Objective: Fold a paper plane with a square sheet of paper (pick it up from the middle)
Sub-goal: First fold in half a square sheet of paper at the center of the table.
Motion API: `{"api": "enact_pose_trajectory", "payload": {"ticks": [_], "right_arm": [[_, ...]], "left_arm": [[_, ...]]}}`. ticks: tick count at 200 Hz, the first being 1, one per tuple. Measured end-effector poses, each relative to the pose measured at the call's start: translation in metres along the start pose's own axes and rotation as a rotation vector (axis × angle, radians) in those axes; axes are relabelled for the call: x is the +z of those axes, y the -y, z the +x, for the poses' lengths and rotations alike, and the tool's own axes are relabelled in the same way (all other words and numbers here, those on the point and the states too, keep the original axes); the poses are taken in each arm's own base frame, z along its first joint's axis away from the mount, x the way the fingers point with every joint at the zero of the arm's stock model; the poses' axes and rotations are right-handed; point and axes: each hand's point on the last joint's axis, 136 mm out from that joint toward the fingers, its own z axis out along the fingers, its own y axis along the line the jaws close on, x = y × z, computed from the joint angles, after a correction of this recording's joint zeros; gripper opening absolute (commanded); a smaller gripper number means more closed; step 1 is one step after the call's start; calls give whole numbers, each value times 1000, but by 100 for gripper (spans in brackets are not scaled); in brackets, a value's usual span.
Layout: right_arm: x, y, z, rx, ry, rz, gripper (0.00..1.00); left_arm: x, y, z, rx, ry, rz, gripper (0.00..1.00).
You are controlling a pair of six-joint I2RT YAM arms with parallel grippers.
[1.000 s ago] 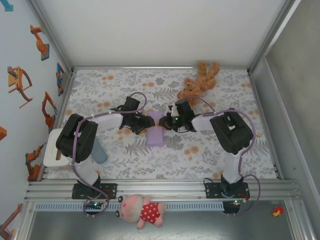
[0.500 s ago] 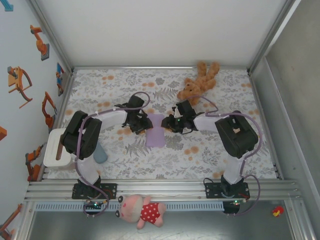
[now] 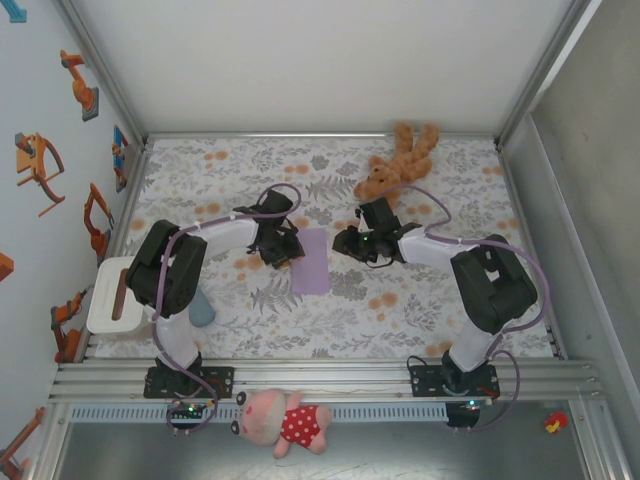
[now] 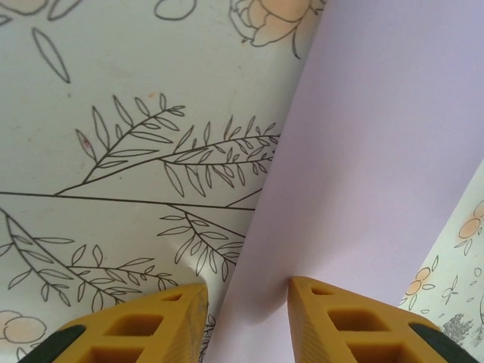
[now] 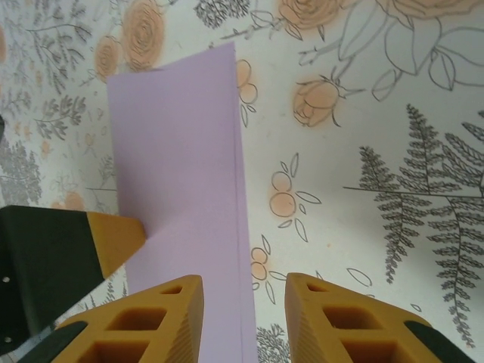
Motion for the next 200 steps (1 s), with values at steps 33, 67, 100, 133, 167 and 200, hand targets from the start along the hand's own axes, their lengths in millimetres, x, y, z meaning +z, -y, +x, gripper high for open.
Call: {"api": "enact_pose_trajectory", "payload": {"ticks": [33, 67, 100, 133, 167, 200], "right_arm": [[2, 3, 3, 4, -7, 0, 33], [3, 3, 6, 3, -18, -13, 32], [5, 2, 7, 0, -23, -25, 32], [6, 2, 8, 0, -26, -32, 32], [6, 1, 8, -3, -22, -37, 31], [6, 1, 8, -4, -24, -41, 31]], "left_arm": [[2, 0, 0, -47, -14, -20, 37], [3, 0, 0, -61, -26, -36, 39], [4, 0, 0, -53, -31, -56, 39], [5, 0, 2, -30, -37, -76, 39], [5, 0, 1, -19, -45, -94, 39], [6, -1, 1, -17, -45, -110, 38]]}}
